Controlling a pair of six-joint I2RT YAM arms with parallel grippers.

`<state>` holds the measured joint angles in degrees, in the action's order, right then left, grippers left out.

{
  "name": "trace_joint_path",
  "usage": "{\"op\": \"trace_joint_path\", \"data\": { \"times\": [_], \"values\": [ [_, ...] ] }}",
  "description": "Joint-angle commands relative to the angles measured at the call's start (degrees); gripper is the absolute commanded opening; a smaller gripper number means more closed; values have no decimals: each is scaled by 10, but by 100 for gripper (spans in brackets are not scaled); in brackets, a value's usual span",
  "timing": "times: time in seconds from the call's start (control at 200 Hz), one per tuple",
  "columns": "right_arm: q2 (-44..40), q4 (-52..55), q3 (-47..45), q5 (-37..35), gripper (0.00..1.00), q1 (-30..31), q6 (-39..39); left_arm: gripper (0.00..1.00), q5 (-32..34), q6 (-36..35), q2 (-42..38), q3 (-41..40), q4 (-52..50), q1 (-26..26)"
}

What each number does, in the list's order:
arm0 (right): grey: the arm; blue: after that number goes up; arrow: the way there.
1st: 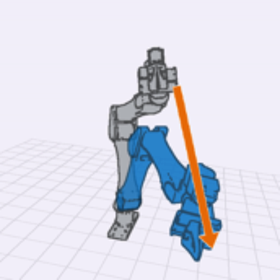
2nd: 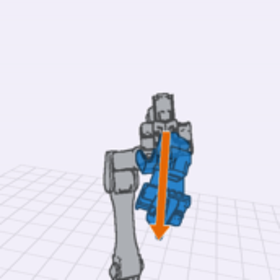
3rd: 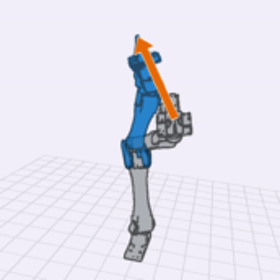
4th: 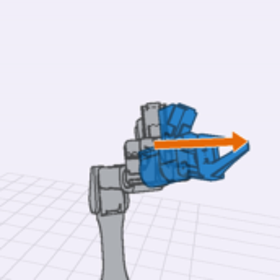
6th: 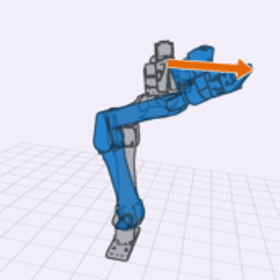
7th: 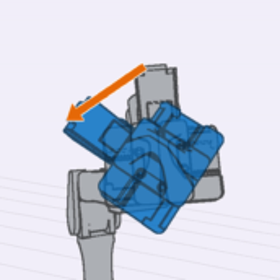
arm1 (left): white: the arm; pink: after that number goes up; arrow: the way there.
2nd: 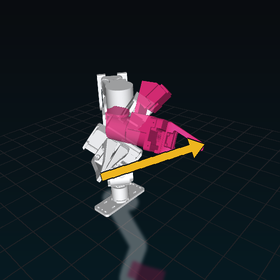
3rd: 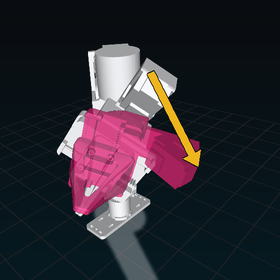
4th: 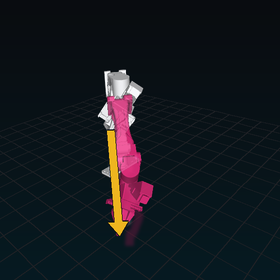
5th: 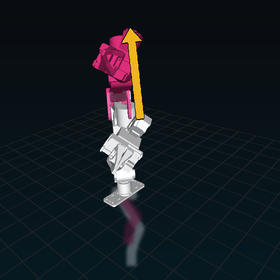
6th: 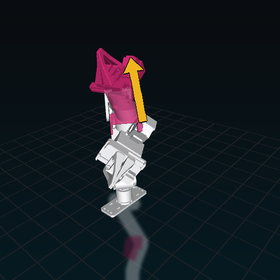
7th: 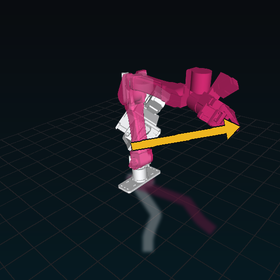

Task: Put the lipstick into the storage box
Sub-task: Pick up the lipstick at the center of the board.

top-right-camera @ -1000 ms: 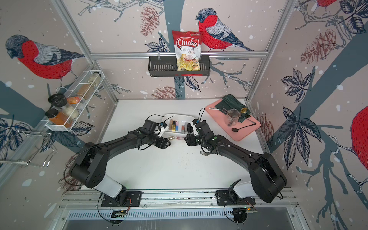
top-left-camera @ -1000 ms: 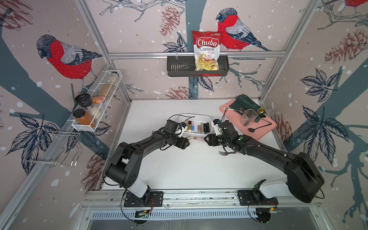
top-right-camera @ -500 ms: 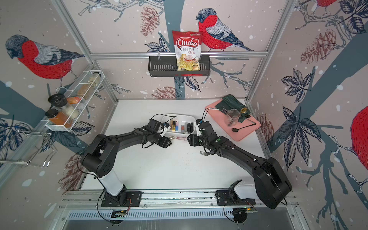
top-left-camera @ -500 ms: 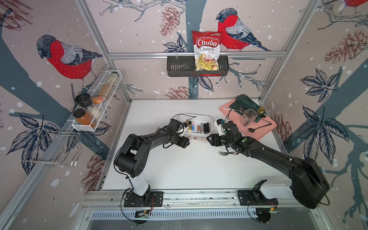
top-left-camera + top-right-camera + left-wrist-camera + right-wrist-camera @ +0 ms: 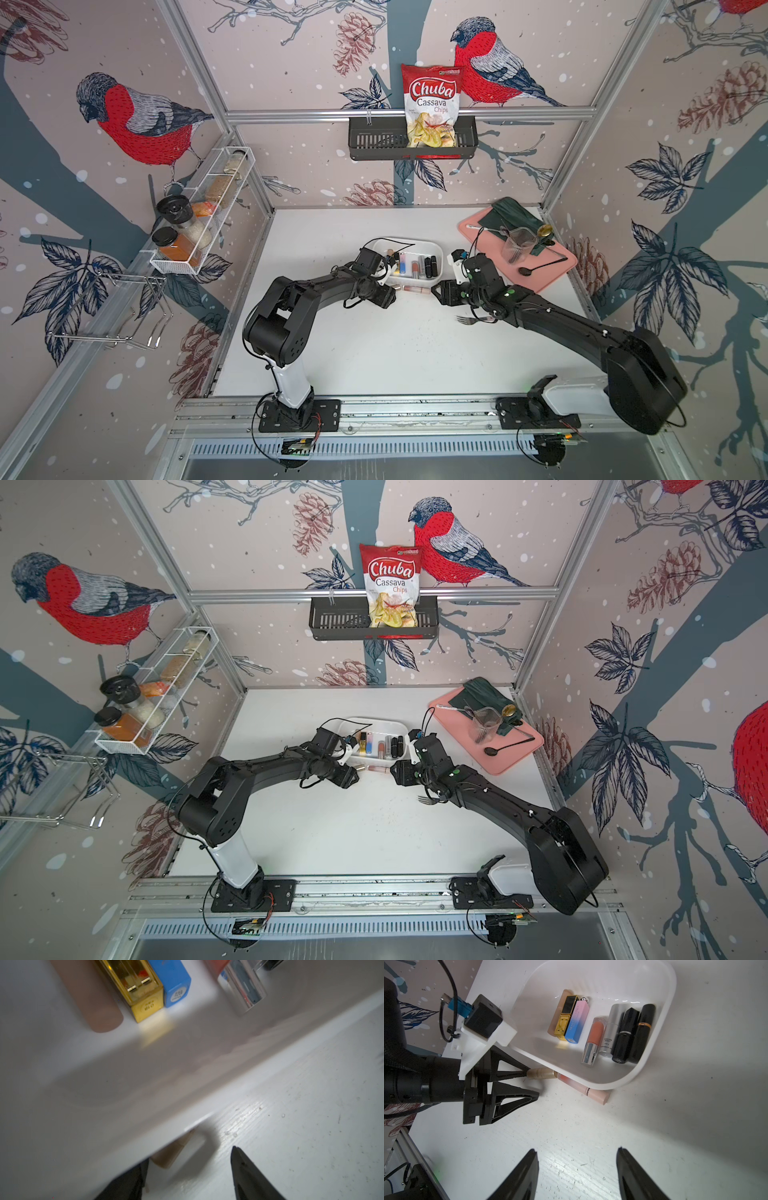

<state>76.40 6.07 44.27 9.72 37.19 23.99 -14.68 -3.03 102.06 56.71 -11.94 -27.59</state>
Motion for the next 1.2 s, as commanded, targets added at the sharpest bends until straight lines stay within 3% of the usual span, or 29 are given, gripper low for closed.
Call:
{"op": "trace_joint_path", "data": {
  "times": [0.0,0.19,0.605,0.995,1.196],
  "values": [
    [-1,-21,1,7,64,1,3,69,45,-6,1,1,2,-1],
    [-4,-19,2,9,64,1,3,69,67,-8,3,1,10,-1],
    [-12,-15,5,15,64,1,1,66,13,-11,17,27,20,-8],
    [-17,-20,3,23,64,-5,4,52,46,-9,39,29,-7,-37],
    [-25,-22,-4,27,64,-7,5,36,63,-3,56,42,-21,-38]
  ]
}}
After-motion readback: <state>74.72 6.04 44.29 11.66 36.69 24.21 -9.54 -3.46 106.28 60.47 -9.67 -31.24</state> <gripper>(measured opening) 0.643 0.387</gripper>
